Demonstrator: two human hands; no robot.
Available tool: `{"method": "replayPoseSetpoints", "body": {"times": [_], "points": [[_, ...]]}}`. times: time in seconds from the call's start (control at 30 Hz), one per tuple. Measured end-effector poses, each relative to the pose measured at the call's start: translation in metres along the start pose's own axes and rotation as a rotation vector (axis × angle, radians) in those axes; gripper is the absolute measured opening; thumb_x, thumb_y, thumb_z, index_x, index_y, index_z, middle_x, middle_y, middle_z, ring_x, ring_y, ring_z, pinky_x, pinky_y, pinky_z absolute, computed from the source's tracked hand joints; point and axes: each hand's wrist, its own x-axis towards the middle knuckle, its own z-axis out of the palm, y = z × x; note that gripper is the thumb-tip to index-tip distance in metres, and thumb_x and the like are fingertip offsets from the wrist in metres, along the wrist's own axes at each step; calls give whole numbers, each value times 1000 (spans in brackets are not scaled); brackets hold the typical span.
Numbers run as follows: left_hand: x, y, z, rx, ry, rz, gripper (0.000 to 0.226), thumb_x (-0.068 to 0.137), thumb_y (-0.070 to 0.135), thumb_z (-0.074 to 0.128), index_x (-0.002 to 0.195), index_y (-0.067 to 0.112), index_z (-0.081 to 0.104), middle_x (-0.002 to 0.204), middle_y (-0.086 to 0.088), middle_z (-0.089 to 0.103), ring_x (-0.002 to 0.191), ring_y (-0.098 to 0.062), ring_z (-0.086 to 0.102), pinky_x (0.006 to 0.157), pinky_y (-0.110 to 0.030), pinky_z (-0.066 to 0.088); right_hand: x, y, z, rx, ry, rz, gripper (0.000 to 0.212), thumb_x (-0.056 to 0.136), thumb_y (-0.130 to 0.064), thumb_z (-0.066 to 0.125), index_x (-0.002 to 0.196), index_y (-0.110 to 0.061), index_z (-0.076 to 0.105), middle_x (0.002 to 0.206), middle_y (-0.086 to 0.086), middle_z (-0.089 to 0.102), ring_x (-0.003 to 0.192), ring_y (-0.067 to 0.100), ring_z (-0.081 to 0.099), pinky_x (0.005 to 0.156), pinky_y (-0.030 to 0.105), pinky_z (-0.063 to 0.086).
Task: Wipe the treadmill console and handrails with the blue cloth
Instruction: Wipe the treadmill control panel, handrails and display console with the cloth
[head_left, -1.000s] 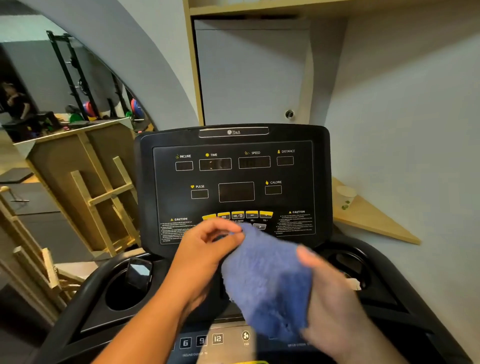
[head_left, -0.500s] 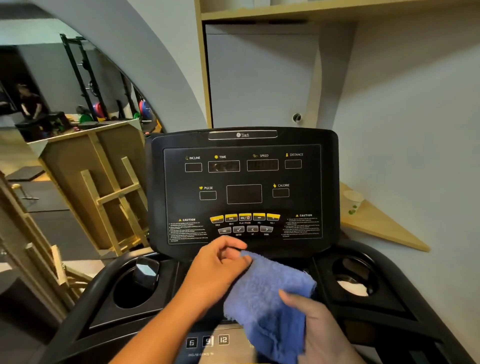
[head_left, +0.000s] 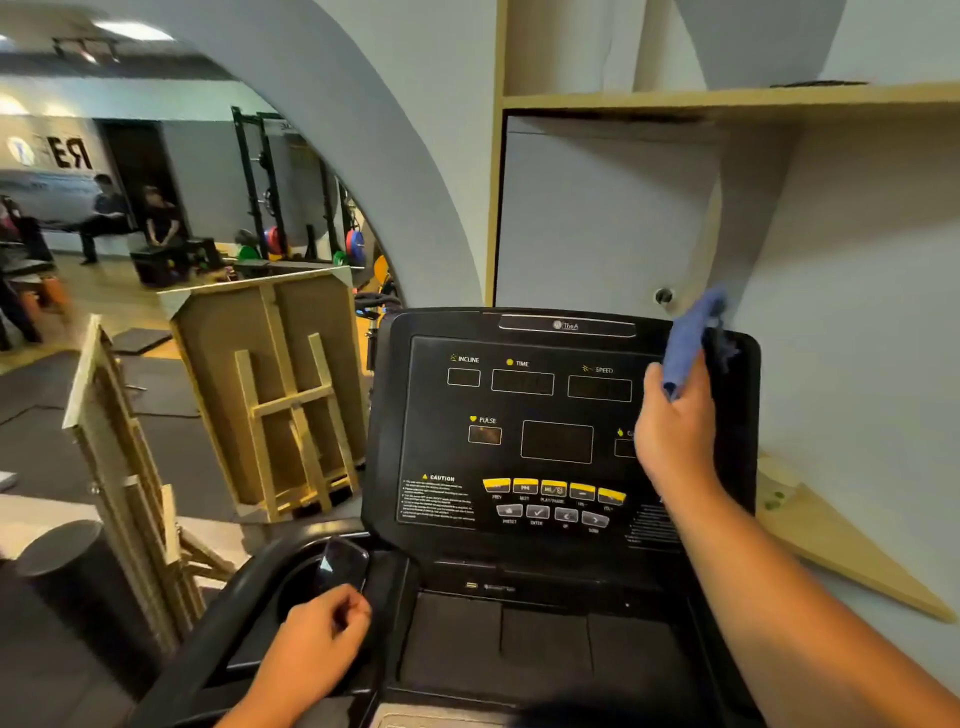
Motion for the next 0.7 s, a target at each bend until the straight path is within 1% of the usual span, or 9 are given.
{"method": "replayPoseSetpoints", "body": {"times": [0.07,0.13,0.2,0.3,0.4,0.47,0.53,0.6,0.7], "points": [[-2,-5,3,57,-19,-25,8,86,43,66,84,37,63,69,8,71,63,-7,66,72,-25,56,21,17,32,-297,-77,-253,60,99,-23,45,154,-12,26,158,14,35,147,31,31,119,48,29],[-2,-6,3,101,-7,-22,29,86,58,59,86,29,61,73,8,71,71,-4,68,75,-24,57,30,38,62,-715,-152,-371,75,94,-22,54,158,-12,16,165,15,17,153,36,11,122,57,15],[0,-6,5,157,-10,-1,37,87,65,50,86,29,60,76,8,71,82,-6,70,80,-26,57,24,47,82,-935,-153,-422,86,88,-30,62,158,-12,16,167,17,10,153,41,3,122,59,8],[0,-3,8,231,-22,40,35,90,68,41,73,44,59,80,13,65,97,-11,69,86,-29,55,-11,54,107,-1006,-248,-569,86,91,-42,57,159,-11,14,167,17,6,153,41,-1,122,59,6],[0,-3,10,259,-21,48,36,92,68,38,76,44,59,91,8,73,99,-14,70,87,-30,55,-57,72,123,-1015,-483,-844,84,93,-43,56,159,-12,16,167,15,8,153,38,-4,122,58,10],[0,-4,10,269,-19,54,38,92,69,36,82,42,61,83,9,67,99,-15,70,87,-29,54,-61,82,118,-1026,-581,-969,85,88,-37,61,158,-13,18,167,13,9,154,36,-2,123,55,8],[1,-5,10,267,-21,60,45,92,70,35,92,37,66,79,12,62,97,-13,70,86,-28,54,-40,77,114,-1073,-585,-1003,90,83,-35,65,158,-13,19,167,13,10,154,35,1,123,52,7],[3,-6,11,250,-10,60,48,91,71,35,98,37,67,79,12,65,94,-11,70,85,-27,53,-11,58,120,-1116,-508,-906,91,86,-40,61,159,-12,14,167,14,7,153,37,1,123,53,7],[5,-9,13,242,-2,51,51,89,73,34,100,35,67,87,10,73,90,-8,70,84,-27,53,15,24,145,-1114,-372,-755,77,99,-51,29,159,-9,8,167,18,4,153,40,-1,123,56,8]]}}
